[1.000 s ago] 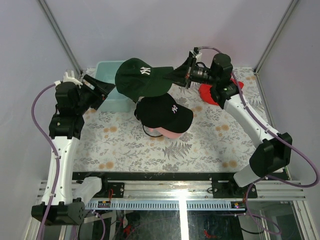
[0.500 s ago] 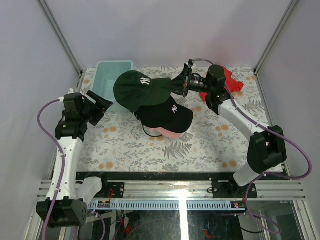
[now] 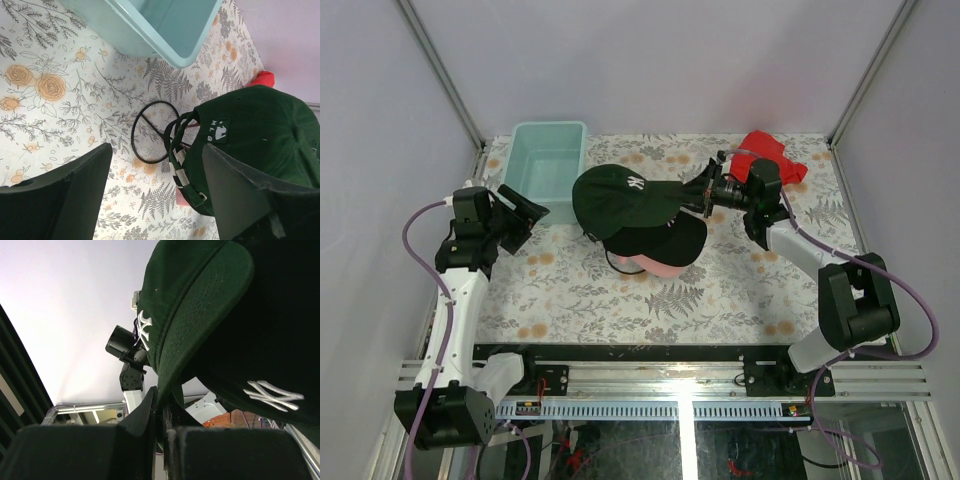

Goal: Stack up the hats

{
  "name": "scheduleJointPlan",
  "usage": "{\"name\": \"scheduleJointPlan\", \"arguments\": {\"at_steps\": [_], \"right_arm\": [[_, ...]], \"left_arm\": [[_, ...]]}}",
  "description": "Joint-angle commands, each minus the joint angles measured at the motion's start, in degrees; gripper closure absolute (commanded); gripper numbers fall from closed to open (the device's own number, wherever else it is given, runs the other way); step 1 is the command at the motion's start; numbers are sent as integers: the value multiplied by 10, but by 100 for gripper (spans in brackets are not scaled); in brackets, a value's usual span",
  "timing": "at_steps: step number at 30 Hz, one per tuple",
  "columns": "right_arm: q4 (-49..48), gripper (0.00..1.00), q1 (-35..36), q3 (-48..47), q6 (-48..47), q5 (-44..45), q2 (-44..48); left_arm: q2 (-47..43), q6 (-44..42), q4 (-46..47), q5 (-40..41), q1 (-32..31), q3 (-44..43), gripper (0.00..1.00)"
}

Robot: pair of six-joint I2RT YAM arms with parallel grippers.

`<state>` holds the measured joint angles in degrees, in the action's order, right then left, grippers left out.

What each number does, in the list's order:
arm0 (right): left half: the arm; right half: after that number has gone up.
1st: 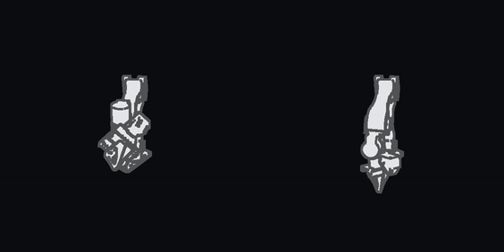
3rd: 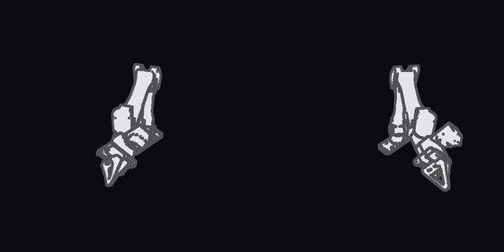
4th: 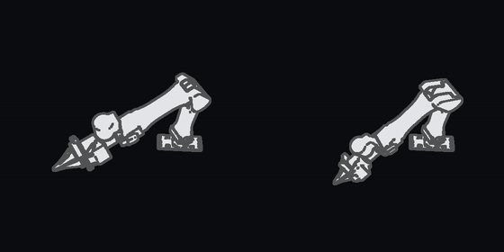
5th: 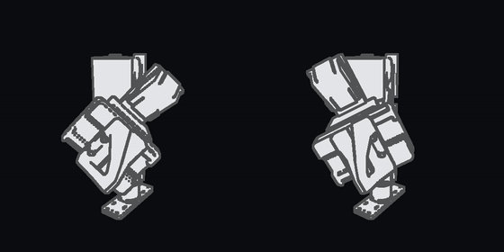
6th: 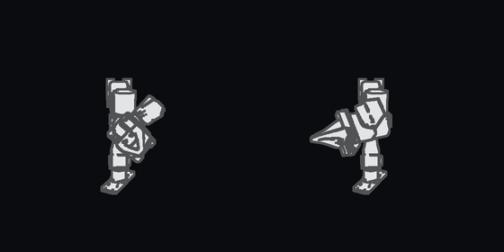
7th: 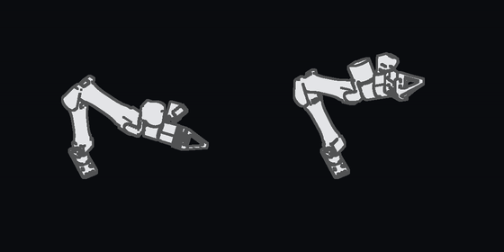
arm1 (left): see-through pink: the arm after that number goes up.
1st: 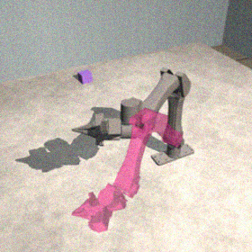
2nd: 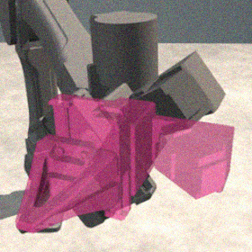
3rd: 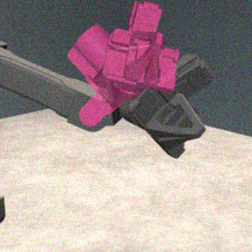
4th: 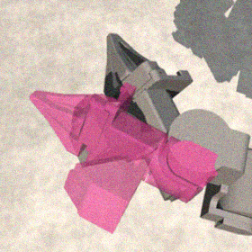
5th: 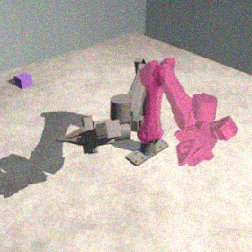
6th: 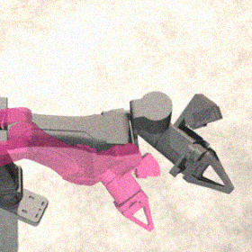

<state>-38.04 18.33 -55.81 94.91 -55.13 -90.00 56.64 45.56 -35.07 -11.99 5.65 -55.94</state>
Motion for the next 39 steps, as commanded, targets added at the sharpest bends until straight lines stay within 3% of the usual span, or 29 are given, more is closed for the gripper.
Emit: {"name": "scheduleJointPlan", "arguments": {"at_steps": [1,9,15,23,39], "right_arm": [[-57,100,-11,17,-4,-10,43],[-42,100,-27,67,-27,-7,80],[-78,100,-37,138,-23,6,97],[-126,100,-47,167,-1,8,91],[-129,100,-52,171,0,18,91]], "left_arm": [[6,-3,42,-19,3,12,28],[17,2,64,-49,4,30,30],[34,5,104,-115,1,53,36],[112,18,129,-194,-9,58,37],[195,60,166,-185,-80,6,34]]}}
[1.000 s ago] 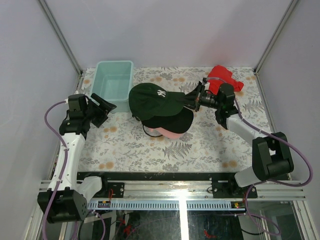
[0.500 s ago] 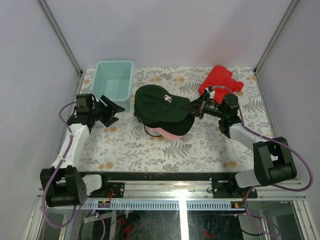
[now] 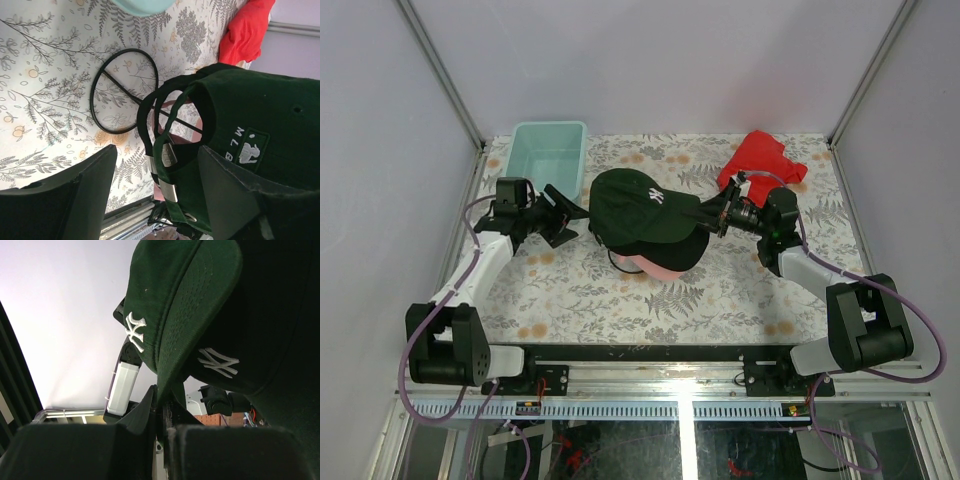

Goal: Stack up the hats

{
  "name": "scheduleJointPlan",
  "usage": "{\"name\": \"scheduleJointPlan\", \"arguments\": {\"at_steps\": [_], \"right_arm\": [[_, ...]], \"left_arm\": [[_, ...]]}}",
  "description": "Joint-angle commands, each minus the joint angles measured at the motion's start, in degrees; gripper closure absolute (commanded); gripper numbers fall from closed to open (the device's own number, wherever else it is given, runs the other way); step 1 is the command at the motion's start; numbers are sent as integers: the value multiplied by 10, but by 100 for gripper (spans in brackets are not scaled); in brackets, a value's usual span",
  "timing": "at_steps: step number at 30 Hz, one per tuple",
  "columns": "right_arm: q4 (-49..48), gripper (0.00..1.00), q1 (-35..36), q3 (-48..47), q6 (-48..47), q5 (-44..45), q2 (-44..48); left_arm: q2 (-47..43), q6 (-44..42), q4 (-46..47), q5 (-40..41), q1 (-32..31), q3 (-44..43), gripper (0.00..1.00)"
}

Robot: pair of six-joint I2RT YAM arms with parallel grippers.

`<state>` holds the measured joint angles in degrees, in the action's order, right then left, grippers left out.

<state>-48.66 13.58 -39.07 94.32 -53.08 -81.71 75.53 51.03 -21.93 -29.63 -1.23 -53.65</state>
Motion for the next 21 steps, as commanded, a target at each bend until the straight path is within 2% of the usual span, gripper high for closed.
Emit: {"name": "scheduleJointPlan", "arguments": {"at_steps": [1,11,21], "right_arm": [[-23,100,-5,6,7,-2,8],[-52,100,-9,31,16,2,7],[-75,100,-10,113,1,10,17]], "left_arm": [[9,4,34,-9,-13,-15,34],[43,-20,35,4,-24,1,35],[77,-40,31,3,-34,-5,35]]}}
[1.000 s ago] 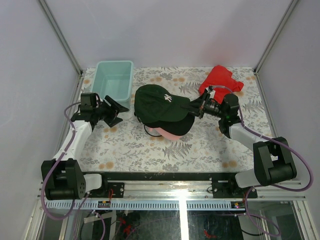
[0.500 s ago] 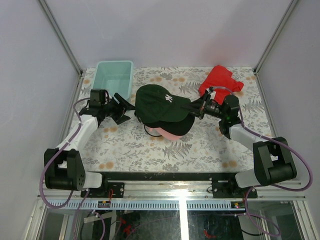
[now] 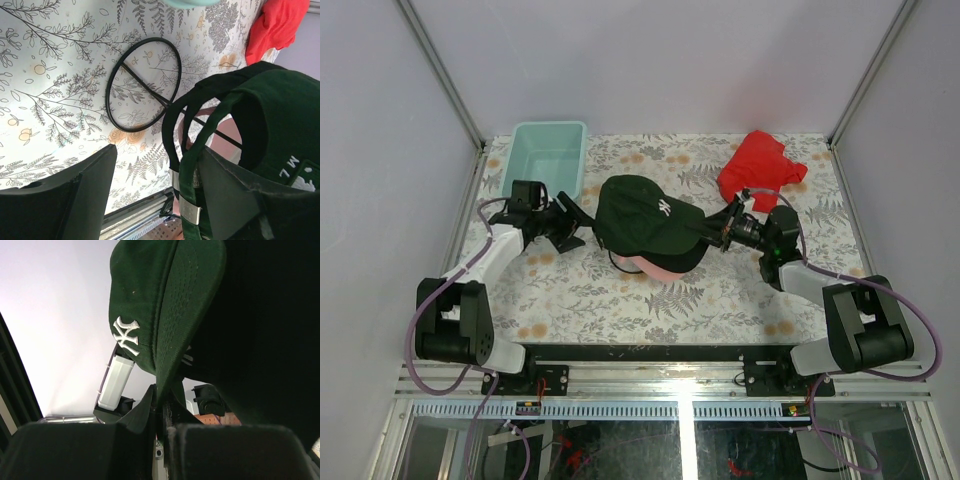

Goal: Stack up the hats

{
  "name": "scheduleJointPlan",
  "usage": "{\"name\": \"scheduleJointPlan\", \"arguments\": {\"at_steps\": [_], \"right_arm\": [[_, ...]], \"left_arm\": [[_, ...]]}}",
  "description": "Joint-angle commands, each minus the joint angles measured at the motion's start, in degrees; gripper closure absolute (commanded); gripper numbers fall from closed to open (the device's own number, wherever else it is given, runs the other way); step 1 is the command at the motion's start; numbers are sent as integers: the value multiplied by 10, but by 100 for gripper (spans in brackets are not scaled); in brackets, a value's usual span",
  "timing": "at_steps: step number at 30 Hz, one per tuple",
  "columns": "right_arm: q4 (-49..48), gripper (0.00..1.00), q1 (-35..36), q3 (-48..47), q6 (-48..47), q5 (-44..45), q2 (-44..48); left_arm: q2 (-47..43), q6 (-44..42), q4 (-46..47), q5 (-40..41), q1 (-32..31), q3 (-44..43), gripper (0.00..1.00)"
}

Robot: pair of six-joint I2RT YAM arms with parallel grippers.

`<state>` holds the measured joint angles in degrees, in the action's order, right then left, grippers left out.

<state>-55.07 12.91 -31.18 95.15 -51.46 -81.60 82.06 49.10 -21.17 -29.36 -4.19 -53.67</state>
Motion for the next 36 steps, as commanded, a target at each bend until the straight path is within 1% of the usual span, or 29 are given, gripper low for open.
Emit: {"name": "scheduleJointPlan", "arguments": {"at_steps": [1,12,19,25,28,29,30,32,35,36], "right_arm": [[-12,100,-3,42,-10,-7,17],[-11,100,-3,117,-59,-7,1],[102,100,-3,142,-173,-6,-3],[66,100,-3,175,-183,1,-51],[74,99,-3,172,-191,7,-56],[87,93,-3,166,-197,8,-52],[108,85,-3,158,-208,9,-45],[176,71,-3,137,-239,18,-20],[302,55,-3,95,-295,46,30],[341,53,-3,81,-314,58,46]], "left_arm": [[15,-23,23,1,-6,-4,35],[39,-41,18,-1,-17,-3,36],[45,-50,14,0,-20,1,37],[48,-54,13,2,-21,6,38],[47,-57,11,3,-22,10,38],[46,-57,10,3,-22,11,38],[45,-57,11,3,-22,12,38],[41,-56,10,4,-22,13,38],[38,-56,8,5,-22,13,38],[36,-55,8,5,-22,12,38]]}}
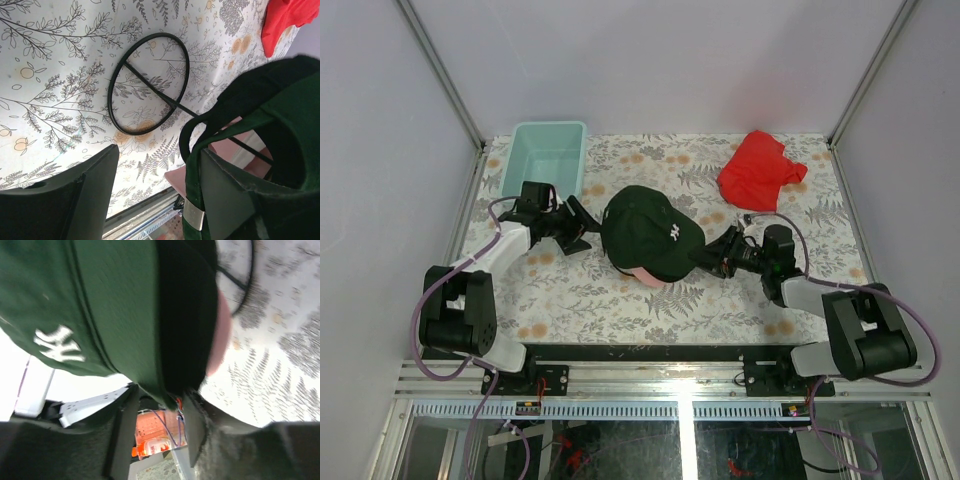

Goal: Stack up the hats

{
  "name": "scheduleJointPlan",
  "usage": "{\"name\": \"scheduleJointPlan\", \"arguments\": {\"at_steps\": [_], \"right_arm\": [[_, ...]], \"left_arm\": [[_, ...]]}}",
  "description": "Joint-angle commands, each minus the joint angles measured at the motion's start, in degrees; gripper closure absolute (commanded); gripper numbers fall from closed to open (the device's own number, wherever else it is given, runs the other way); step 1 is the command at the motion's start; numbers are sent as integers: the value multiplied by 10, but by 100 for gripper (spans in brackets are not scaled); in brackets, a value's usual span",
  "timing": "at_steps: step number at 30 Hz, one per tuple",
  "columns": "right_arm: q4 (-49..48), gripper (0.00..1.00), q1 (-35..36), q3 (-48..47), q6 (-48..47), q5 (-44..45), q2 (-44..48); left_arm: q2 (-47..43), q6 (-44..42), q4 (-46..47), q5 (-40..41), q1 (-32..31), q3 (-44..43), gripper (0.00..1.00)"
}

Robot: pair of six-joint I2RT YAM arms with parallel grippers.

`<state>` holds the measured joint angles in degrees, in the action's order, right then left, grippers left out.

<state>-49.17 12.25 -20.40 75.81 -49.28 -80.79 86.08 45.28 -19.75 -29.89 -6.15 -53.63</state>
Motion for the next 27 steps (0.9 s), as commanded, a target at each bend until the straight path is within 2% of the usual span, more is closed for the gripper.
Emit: {"name": "scheduleJointPlan", "arguments": {"at_steps": [1,5,11,15,21,27], "right_arm": [[321,50,3,-39,-137,47,53],[435,41,2,-79,-192,88,101],[423,34,2,-76,-176,88,122],[411,32,-2,-73,-158,101,155],[519,31,-36,-123,-234,126,188],[586,31,-61,-155,-284,144,196]], "left_arm": [[-5,-16,-6,11,-3,11,38],[-4,-14,-6,11,-3,10,38],[-11,-11,-7,12,-7,11,39],[-19,-8,-7,15,-11,23,39],[-55,4,-11,26,-11,44,39],[-79,8,-19,33,-12,49,38]]}}
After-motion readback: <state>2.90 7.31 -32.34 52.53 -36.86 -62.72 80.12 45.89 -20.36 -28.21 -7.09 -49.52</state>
